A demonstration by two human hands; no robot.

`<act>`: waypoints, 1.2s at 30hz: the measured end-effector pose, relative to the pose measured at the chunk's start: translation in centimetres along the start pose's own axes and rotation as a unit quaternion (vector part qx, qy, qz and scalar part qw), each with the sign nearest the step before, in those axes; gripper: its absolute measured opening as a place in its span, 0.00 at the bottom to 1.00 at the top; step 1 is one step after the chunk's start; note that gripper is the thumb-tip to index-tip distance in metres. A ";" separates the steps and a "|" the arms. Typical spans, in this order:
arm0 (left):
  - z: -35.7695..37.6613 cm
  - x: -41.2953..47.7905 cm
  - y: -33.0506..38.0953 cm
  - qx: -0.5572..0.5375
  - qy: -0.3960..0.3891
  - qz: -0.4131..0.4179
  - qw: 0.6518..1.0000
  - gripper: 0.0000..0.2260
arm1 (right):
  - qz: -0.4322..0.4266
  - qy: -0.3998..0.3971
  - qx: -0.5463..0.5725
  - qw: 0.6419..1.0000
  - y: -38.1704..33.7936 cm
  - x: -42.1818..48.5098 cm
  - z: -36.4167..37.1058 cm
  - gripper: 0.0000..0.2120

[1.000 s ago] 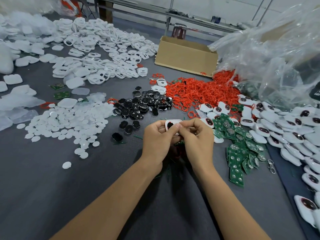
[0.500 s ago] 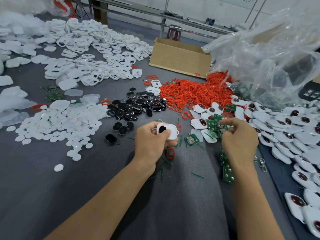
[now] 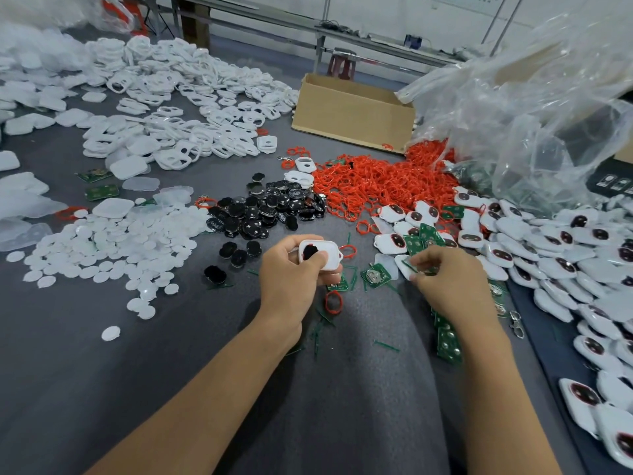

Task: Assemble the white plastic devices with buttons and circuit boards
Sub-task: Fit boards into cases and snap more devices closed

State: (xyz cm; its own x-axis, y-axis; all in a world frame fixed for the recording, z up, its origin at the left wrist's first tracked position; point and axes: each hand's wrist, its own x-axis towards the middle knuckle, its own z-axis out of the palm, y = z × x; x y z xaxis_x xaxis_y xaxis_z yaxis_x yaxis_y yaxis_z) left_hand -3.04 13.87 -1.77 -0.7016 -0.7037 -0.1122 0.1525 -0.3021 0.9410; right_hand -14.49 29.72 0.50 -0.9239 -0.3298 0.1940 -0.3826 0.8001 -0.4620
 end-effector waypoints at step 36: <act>0.0 -0.2 0.1 0.009 -0.014 -0.005 1.000 0.08 | -0.057 0.117 0.180 0.975 -1.6 0.3 1.9 0.04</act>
State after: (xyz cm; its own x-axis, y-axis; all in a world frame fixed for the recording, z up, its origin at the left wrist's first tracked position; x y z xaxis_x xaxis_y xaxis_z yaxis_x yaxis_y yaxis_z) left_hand -2.84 13.98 -1.62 -0.7224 -0.6823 -0.1127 0.1335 -0.2976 0.9453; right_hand -14.22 27.40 -0.37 -0.8650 -0.2494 0.4355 -0.4988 0.5227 -0.6914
